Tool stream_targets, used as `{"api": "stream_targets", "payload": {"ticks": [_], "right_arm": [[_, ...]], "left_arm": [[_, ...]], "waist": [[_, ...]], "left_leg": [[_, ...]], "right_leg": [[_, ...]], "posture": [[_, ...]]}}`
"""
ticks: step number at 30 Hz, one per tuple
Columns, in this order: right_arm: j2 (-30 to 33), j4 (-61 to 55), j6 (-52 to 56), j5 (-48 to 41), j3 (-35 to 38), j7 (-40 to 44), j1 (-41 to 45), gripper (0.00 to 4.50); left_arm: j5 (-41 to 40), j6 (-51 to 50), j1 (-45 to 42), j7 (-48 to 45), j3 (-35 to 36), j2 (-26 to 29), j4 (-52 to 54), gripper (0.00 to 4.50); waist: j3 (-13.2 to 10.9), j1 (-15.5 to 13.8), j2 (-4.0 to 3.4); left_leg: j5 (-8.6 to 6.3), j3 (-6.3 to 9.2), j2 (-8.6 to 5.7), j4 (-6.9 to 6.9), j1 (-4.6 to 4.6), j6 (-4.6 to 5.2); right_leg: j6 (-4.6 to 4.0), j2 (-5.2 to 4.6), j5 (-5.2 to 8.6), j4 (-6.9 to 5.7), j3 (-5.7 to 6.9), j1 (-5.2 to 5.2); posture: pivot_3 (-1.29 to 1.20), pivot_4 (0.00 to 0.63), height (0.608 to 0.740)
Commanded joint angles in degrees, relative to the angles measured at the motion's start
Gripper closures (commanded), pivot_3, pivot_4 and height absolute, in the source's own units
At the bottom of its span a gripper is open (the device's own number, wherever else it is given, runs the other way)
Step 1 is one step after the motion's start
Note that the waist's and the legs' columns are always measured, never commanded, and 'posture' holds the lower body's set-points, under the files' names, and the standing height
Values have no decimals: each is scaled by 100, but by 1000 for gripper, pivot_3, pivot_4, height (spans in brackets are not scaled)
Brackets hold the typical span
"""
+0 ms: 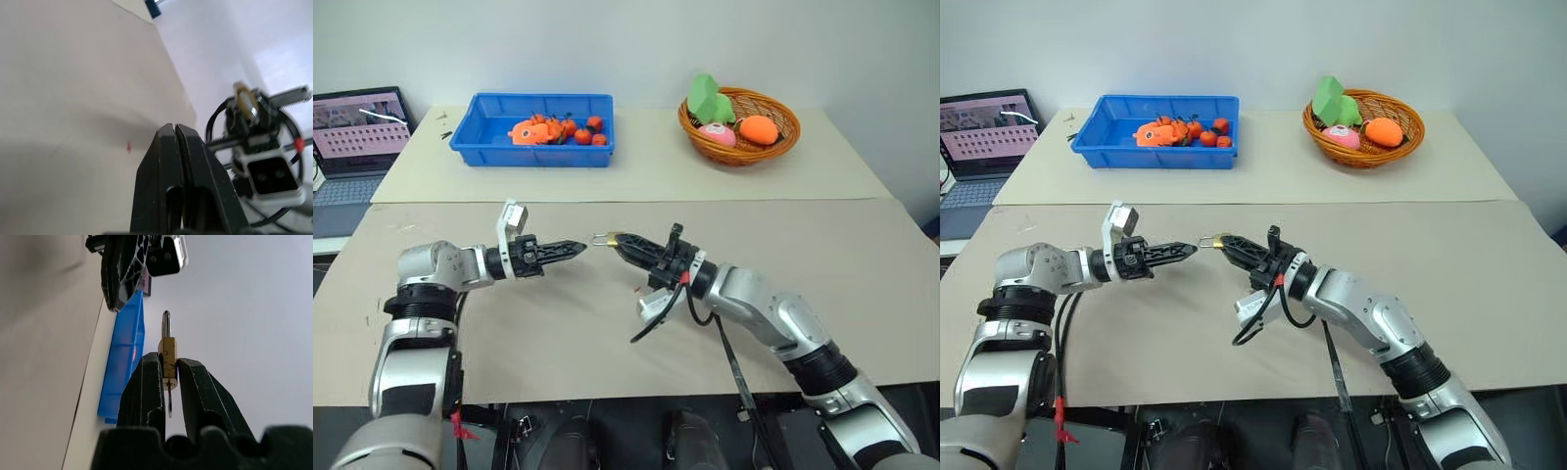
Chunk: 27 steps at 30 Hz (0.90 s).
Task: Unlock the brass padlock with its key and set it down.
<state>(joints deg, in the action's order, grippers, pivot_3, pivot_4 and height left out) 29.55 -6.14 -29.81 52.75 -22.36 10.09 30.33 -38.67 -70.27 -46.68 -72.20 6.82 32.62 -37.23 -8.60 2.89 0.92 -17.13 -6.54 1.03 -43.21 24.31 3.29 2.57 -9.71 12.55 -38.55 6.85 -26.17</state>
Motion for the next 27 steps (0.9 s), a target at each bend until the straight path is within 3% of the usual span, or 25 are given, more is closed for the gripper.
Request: {"api": "stream_targets", "payload": {"ticks": [1, 5, 27], "right_arm": [[-46, -199, -13, -45, 36, -17, 47, 4389], [-126, -85, 56, -71, 58, 4, 173, 4389], [-145, -81, -52, -21, -59, 74, -111, 4389]], "left_arm": [[-281, -409, -30, -312, -9, 69, 186, 4444], [-283, -451, 121, -410, -263, -30, 442, 4444], [-144, 21, -176, -225, -112, -164, -123, 4444]], "waist": [[0, -7, 0], [0, -28, 0], [0, -35, 0]], "left_leg": [[0, 0, 0, 0, 0, 0], [0, 0, 0, -1, -1, 0], [1, 0, -1, -2, -1, -1]], "right_leg": [[-8, 0, -5, 0, 0, 0], [-18, 0, -11, 0, -1, 1], [-25, -1, -15, 2, 0, 1]], "posture": [[0, 150, 684], [0, 150, 684], [0, 150, 684]]}}
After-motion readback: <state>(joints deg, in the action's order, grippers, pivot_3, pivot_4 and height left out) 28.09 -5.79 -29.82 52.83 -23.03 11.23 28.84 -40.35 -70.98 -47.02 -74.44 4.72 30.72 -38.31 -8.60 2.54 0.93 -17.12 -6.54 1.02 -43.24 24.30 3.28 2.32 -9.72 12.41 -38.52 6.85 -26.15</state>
